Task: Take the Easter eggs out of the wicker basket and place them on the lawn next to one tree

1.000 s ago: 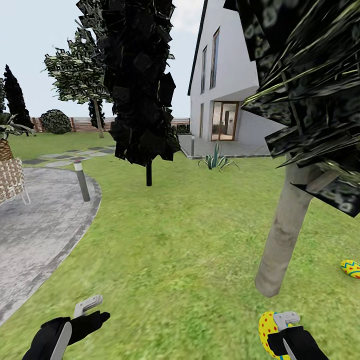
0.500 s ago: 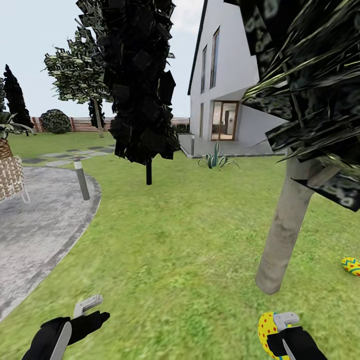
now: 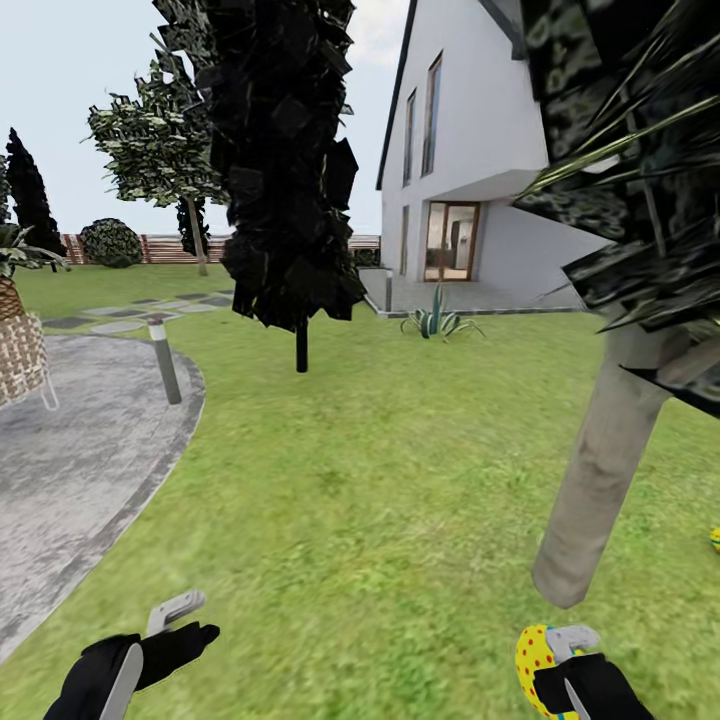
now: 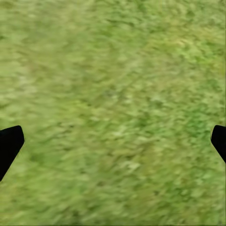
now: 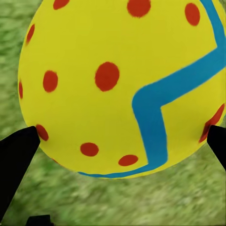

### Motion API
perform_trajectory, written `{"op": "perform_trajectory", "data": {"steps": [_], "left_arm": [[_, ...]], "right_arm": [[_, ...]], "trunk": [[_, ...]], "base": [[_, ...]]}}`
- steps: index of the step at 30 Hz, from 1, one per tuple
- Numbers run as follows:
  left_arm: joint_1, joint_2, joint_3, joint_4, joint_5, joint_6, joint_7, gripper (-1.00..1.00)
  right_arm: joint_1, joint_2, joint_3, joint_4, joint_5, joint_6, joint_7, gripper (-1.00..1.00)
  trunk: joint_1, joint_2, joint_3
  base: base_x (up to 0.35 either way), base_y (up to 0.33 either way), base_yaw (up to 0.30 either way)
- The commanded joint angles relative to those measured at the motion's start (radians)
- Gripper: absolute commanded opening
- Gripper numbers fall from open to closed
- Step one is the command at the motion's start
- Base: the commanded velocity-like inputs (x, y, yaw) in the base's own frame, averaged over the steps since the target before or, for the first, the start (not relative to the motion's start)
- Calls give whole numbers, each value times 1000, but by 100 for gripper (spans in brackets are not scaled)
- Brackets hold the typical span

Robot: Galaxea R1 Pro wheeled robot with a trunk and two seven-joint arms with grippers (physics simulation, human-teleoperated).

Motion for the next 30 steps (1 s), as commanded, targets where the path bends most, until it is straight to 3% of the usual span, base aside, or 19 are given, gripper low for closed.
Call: {"op": "perform_trajectory", "data": {"steps": [1,10,16,30], "left_arm": [[-1,0,2,0,-2,5,-6,100],[-1,-3,2,1,-2,3,-6,100],[-1,-5,2,0,-1,3,-7,100],[-1,-6,0,3,-1,3,-4,100]], "right_arm": [[0,-1,3,-2,7,6,1,-100],[0,-1,2,-2,4,8,2,-100],[0,-1,1,-3,4,8,3,-100],[0,-1,1,-2,-1,7,2,-100]], "trunk": [[0,-1,-1],[0,-1,-1],[0,-1,-1],[54,-99,-45]], "base": [[221,276,0],[270,120,0],[50,1,0],[0,0,0]]}}
